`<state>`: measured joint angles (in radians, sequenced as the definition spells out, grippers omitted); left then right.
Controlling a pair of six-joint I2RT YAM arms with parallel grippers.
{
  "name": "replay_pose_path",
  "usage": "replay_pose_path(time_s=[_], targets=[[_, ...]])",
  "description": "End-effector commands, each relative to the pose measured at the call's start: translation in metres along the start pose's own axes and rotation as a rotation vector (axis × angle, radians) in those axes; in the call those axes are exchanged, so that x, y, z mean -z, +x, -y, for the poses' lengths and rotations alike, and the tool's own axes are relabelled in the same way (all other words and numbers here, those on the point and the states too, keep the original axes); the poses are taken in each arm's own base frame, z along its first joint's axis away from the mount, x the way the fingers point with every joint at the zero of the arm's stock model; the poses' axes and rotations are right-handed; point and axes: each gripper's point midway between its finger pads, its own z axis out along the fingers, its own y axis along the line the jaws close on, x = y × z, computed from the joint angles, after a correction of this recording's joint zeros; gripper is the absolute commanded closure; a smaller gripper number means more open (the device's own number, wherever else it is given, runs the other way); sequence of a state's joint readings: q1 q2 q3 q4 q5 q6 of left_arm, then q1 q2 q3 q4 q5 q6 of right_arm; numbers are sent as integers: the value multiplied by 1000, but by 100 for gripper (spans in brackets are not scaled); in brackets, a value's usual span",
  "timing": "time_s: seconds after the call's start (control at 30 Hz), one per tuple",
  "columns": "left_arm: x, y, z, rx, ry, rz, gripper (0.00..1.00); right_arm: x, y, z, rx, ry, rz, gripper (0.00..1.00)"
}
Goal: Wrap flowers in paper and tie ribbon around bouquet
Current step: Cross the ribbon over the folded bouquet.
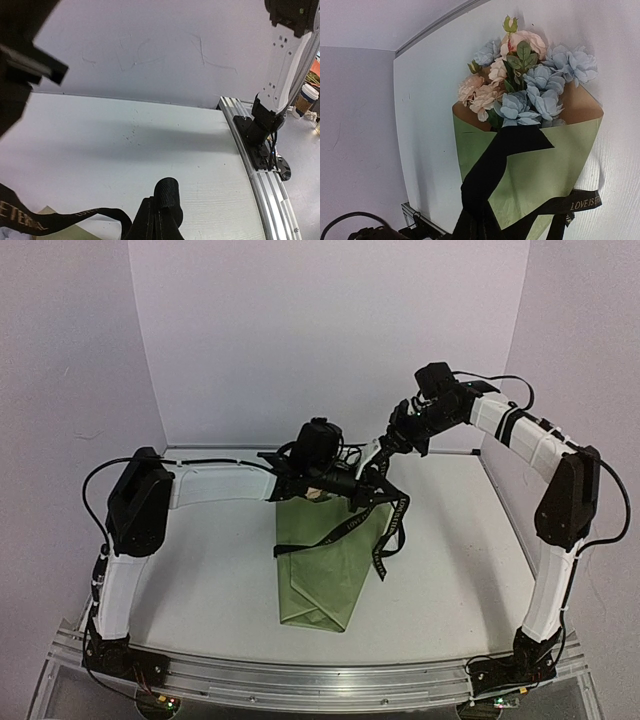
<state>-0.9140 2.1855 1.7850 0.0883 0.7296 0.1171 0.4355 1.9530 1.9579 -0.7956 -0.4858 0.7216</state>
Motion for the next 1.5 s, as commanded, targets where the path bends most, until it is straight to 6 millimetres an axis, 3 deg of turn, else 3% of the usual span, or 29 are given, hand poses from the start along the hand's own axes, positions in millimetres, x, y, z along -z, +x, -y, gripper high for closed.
replay_pose_path(time_s=[0.0, 0.13, 0.23, 0.4, 0.5, 0.63, 0.8, 0.93, 1.03, 1.2, 1.47], targets=[[-16, 32, 4, 45, 49, -87, 98, 8, -9, -16, 40, -39, 27, 100], [-22, 41, -3, 59, 28, -99, 97, 5, -7, -16, 27, -49, 12, 100], [-22, 43, -9, 66, -4, -106, 91, 3, -3, -13, 27, -40, 5, 100], [-10, 23, -11, 60, -64, -54, 53, 5, -2, -10, 31, -34, 14, 100], [1, 10, -6, 67, -81, -40, 41, 5, -2, -10, 33, -34, 13, 100], [34, -4, 1, 65, -141, -15, 30, 8, 2, -7, 57, -28, 13, 100], [87, 31, -5, 140, -258, -93, 30, 13, 15, -9, 118, -32, 1, 100], [127, 85, -9, 227, -357, -221, 34, 22, 29, -21, 165, -84, -3, 100], [145, 123, -8, 274, -409, -323, 36, 31, 45, -32, 207, -145, -4, 100], [150, 157, -9, 289, -419, -461, 39, 48, 76, -50, 266, -254, -23, 100], [140, 172, 1, 260, -353, -556, 37, 65, 120, -54, 358, -334, -76, 100]])
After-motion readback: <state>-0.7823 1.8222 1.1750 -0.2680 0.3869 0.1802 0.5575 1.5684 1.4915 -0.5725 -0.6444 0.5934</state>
